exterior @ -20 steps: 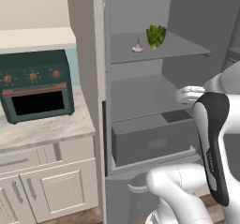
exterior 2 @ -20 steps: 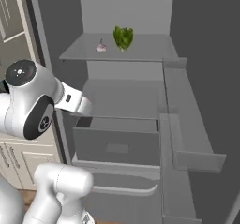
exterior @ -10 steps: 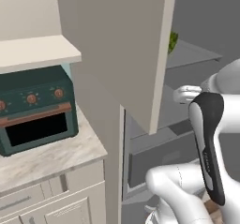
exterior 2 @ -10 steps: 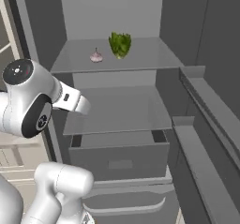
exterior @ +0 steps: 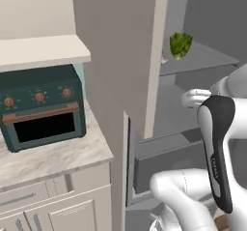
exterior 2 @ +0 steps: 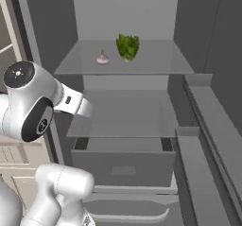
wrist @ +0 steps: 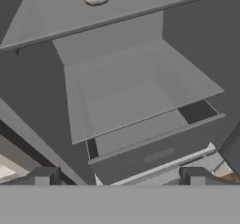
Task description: Retrieve the bottle and the shaker from the cabinet and place them next to the mixing bowl on the counter. Then add garlic from the fridge to the mixing bowl.
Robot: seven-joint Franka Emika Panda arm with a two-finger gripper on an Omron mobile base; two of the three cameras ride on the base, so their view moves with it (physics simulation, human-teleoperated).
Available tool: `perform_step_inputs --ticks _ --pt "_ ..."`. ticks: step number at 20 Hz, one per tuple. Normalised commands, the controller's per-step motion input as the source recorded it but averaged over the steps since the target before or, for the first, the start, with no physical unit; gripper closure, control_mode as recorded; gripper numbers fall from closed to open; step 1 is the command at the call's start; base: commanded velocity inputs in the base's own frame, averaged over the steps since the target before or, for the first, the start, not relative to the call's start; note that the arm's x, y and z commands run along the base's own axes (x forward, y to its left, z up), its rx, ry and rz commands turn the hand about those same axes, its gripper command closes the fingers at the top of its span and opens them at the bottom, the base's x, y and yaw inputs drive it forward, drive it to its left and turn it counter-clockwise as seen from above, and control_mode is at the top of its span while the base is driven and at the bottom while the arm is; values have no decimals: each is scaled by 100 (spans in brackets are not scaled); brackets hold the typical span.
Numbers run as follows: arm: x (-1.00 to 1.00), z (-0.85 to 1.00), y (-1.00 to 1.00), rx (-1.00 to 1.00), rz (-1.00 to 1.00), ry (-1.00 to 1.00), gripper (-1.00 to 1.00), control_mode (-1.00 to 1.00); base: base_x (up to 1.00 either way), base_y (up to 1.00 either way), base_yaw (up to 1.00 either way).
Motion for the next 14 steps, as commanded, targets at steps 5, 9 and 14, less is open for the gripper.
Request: perform_step_inputs --ticks 5,9,14 --pt "0 0 0 0 0 0 -100 100 92 -27 44" --pt "0 0 0 0 0 0 -100 100 100 -37 34" --pt "0 0 0 0 0 0 -100 100 55 -34 11"
